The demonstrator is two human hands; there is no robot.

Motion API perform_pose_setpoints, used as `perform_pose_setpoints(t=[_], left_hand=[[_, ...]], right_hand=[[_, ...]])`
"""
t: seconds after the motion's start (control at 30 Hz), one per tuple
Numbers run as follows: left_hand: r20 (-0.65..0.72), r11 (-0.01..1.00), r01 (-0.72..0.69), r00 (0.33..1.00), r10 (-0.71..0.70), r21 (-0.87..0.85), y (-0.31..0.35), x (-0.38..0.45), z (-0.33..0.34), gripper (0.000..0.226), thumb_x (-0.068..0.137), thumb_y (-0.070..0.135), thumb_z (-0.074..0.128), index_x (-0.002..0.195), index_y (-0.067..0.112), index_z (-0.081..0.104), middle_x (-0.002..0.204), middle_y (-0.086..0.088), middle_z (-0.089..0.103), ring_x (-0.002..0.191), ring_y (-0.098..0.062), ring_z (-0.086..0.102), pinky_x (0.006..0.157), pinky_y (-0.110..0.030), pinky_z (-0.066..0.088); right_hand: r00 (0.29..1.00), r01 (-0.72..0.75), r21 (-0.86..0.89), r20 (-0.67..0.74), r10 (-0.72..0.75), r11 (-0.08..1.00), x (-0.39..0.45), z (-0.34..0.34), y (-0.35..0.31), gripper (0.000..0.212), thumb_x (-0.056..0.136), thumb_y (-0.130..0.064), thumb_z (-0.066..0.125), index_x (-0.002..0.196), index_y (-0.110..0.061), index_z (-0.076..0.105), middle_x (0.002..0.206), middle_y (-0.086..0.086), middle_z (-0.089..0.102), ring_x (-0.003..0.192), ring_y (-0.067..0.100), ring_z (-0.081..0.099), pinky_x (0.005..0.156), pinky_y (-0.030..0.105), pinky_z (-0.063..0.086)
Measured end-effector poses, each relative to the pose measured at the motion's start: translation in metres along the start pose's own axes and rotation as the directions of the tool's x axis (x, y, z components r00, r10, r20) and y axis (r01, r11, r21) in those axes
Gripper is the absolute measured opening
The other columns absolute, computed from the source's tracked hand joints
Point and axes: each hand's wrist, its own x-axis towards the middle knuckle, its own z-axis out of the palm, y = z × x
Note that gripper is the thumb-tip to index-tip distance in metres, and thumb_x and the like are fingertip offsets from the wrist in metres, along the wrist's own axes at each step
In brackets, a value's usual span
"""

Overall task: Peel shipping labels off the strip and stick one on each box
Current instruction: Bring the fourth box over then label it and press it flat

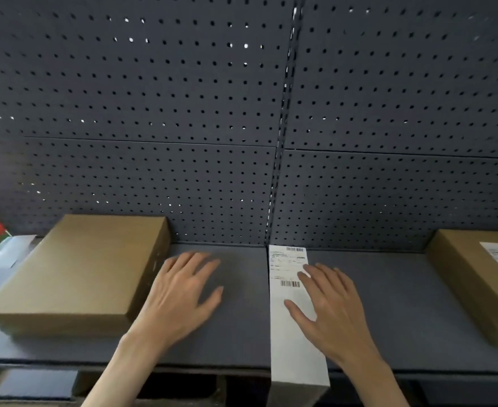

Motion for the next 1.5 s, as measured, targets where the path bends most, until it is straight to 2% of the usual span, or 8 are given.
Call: perform_pose_setpoints(t=[0.27,0.53,0.63,0.77,0.93,1.2,1.43,1.5], left_hand=[[-0.082,0.996,0.078,0.994,-0.074,0.048,-0.121,-0.043,-0.031,0.054,0.088,0.055,0.047,0.12,0.019,0.07,0.127,-0.001,0.067,0.123,-0.028,0.06,0.097,-0.042,0.042],[-0.054,0.893,0.446,0.892,-0.449,-0.056,-0.239,-0.112,-0.048,0.061,0.085,0.065,0.044,0.126,0.025,0.067,0.134,0.001,0.063,0.125,-0.028,0.056,0.1,-0.047,0.041],[-0.024,0.769,0.56,0.803,-0.595,-0.309,-0.266,-0.127,-0.041,0.053,0.082,0.062,0.053,0.123,0.031,0.065,0.131,0.002,0.063,0.12,-0.028,0.057,0.098,-0.049,0.044],[0.147,0.254,0.473,0.66,-0.737,-0.844,-0.267,-0.123,-0.025,0.038,0.091,0.032,0.068,0.129,0.029,0.063,0.131,-0.003,0.064,0.126,-0.027,0.056,0.099,-0.041,0.043],[0.307,-0.08,0.378,0.59,-0.747,-0.922,-0.257,-0.123,-0.012,0.037,0.095,0.018,0.057,0.126,0.035,0.066,0.128,-0.004,0.066,0.11,-0.028,0.059,0.082,-0.039,0.046],[0.21,-0.029,0.305,0.579,-0.788,-0.952,-0.196,-0.113,-0.024,0.041,0.089,0.016,0.064,0.125,0.035,0.066,0.123,-0.008,0.069,0.104,-0.027,0.061,0.078,-0.037,0.047],[0.201,0.001,0.291,0.663,-0.721,-0.957,-0.048,-0.059,-0.009,0.044,0.093,0.013,0.064,0.127,0.041,0.062,0.118,0.006,0.07,0.107,-0.027,0.064,0.085,-0.056,0.056],[0.196,-0.003,0.272,0.684,-0.703,-0.962,0.002,-0.04,0.0,0.045,0.093,0.01,0.065,0.13,0.036,0.06,0.117,0.012,0.069,0.108,-0.018,0.064,0.087,-0.045,0.054]], right_hand=[[0.994,0.104,0.026,0.029,-0.105,0.994,0.04,0.016,-0.108,0.058,0.094,-0.06,0.051,0.129,-0.016,0.068,0.135,0.001,0.065,0.132,0.024,0.055,0.115,0.045,0.033],[0.987,0.062,0.338,0.117,-0.107,0.939,0.073,0.048,-0.218,0.059,0.098,-0.064,0.045,0.138,-0.024,0.061,0.145,-0.011,0.055,0.136,0.009,0.047,0.116,0.025,0.028],[0.963,-0.243,0.693,0.258,0.08,0.679,0.078,0.062,-0.255,0.062,0.094,-0.065,0.055,0.148,-0.036,0.047,0.152,-0.029,0.039,0.139,-0.011,0.032,0.116,0.02,0.027],[0.821,-0.543,0.834,0.504,0.268,0.096,0.079,0.075,-0.292,0.062,0.084,-0.048,0.079,0.138,-0.046,0.047,0.135,-0.034,0.052,0.122,-0.023,0.045,0.101,0.014,0.039],[0.773,-0.563,0.822,0.561,0.298,-0.088,0.073,0.087,-0.312,0.073,0.078,-0.035,0.088,0.137,-0.046,0.047,0.128,-0.023,0.064,0.111,-0.012,0.061,0.092,0.016,0.049],[0.786,-0.505,0.846,0.533,0.312,-0.171,0.071,0.059,-0.266,0.067,0.082,-0.016,0.085,0.134,-0.042,0.053,0.123,-0.021,0.069,0.107,-0.01,0.065,0.085,0.012,0.052],[0.761,-0.498,0.844,0.535,0.368,-0.197,0.034,0.0,-0.115,0.087,0.063,-0.038,0.087,0.143,-0.041,0.053,0.127,-0.021,0.069,0.117,0.002,0.065,0.107,0.034,0.049],[0.746,-0.5,0.841,0.539,0.391,-0.204,0.018,-0.014,-0.065,0.084,0.064,-0.036,0.09,0.14,-0.04,0.056,0.126,-0.018,0.071,0.117,0.008,0.067,0.106,0.039,0.051]])
